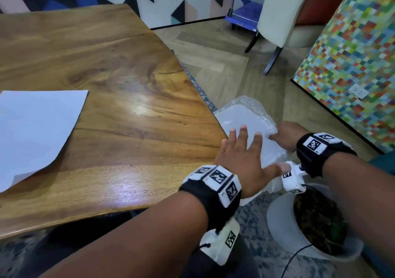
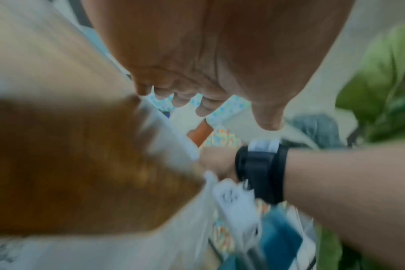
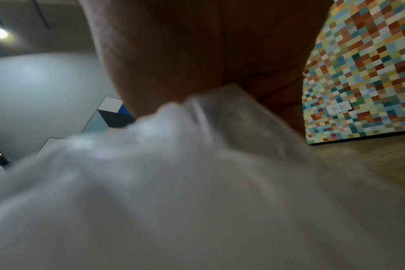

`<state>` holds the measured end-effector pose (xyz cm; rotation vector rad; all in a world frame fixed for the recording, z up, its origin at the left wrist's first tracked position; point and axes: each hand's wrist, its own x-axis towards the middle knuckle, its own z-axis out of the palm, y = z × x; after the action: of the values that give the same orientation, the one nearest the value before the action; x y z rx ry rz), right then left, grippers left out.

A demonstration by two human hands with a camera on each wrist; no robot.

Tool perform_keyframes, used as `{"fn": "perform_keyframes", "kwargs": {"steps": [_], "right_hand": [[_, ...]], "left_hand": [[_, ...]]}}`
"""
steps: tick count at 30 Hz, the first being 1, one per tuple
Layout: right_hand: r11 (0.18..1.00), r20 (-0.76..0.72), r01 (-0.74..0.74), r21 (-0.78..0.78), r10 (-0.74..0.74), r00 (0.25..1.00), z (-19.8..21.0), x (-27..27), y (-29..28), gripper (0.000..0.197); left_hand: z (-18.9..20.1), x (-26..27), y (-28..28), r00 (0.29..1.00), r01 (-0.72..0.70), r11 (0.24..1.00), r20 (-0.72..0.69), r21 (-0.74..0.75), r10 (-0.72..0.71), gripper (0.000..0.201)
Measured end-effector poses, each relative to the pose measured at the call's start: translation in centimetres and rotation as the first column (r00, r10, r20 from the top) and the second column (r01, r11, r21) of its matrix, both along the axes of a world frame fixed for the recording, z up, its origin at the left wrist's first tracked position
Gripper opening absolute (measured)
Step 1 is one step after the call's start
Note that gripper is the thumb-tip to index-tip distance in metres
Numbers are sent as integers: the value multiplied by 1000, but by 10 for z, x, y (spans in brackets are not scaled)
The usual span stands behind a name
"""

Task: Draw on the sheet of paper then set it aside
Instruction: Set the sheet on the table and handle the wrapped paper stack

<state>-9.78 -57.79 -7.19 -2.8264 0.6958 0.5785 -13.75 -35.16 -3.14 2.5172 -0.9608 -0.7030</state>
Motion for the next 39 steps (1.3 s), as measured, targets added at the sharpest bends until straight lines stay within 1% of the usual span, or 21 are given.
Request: {"fn": "perform_keyframes", "kwargs": {"steps": [2,4,6,8,10,13,16,18,20,22,23,24,25,26,27,29,30,33,36,37,39], "right_hand": [[1000,-1,-6,-10,6,1000,0,0,0,38],[1000,2,-2,-23,3,1000,1,-1,2,40],[1000,3,-3,-31,3,1000,2,-1,4,42],[999,-6,-6,-35,6,1000,3,-2,5,43],[999,-15,-7,-31,7,1000,2,-2,5,42],[1000,-17,-1,-30,1,1000,1,0,5,41],[999,-20,16,-29,-17,1000,2,2,3,42],[999,-23,20,-33,-21,1000,4,3,1,39],[999,-23,14,-43,-15,1000,7,4,-1,36],[999,-20,12,-48,-13,1000,8,5,-2,33],[999,-20,10,-53,-11,1000,8,5,-3,32],[998,-23,8,-59,-9,1000,8,6,-3,31],[998,-26,7,-62,-9,1000,7,6,-3,32],[998,-27,10,-58,-11,1000,5,7,-2,32],[999,-25,12,-51,-14,1000,4,7,-2,32],[999,-24,13,-36,-14,1000,1,7,0,32],[1000,-26,12,-28,-13,1000,0,7,2,32],[1000,-23,21,4,-21,1000,-5,7,4,33],[999,-19,32,18,-32,999,-9,6,4,38],[999,-15,32,15,-32,999,-9,6,4,39],[999,-10,33,14,-33,999,-9,6,3,37]], "left_hand": [[15,15,21,993,-117,993,-1,-20,117,97],[26,44,54,967,-235,970,117,60,227,98],[30,79,93,921,-365,910,218,196,322,98],[26,103,127,877,-471,830,261,298,404,97],[17,114,146,858,-507,788,291,350,422,97],[6,108,132,868,-494,793,255,356,426,106],[1,91,77,901,-432,852,176,294,396,110],[2,73,36,949,-315,903,86,292,303,113],[5,59,9,987,-156,952,22,264,156,110],[14,52,5,998,-29,990,-51,141,36,102],[18,52,10,994,-8,998,-107,58,14,99],[22,55,18,988,-25,1000,-152,-4,24,96],[22,61,29,986,-63,998,-156,-30,57,95],[20,69,41,988,-115,993,-104,-17,112,94],[16,78,55,983,-184,983,5,28,184,92],[8,98,80,914,-360,922,254,142,317,89],[5,107,88,884,-420,888,303,185,355,91],[-4,126,88,887,-451,849,241,274,394,104],[-7,130,57,889,-456,841,204,292,411,117],[-5,127,45,913,-406,859,184,311,365,117],[6,118,20,979,-199,908,123,368,165,115]]}}
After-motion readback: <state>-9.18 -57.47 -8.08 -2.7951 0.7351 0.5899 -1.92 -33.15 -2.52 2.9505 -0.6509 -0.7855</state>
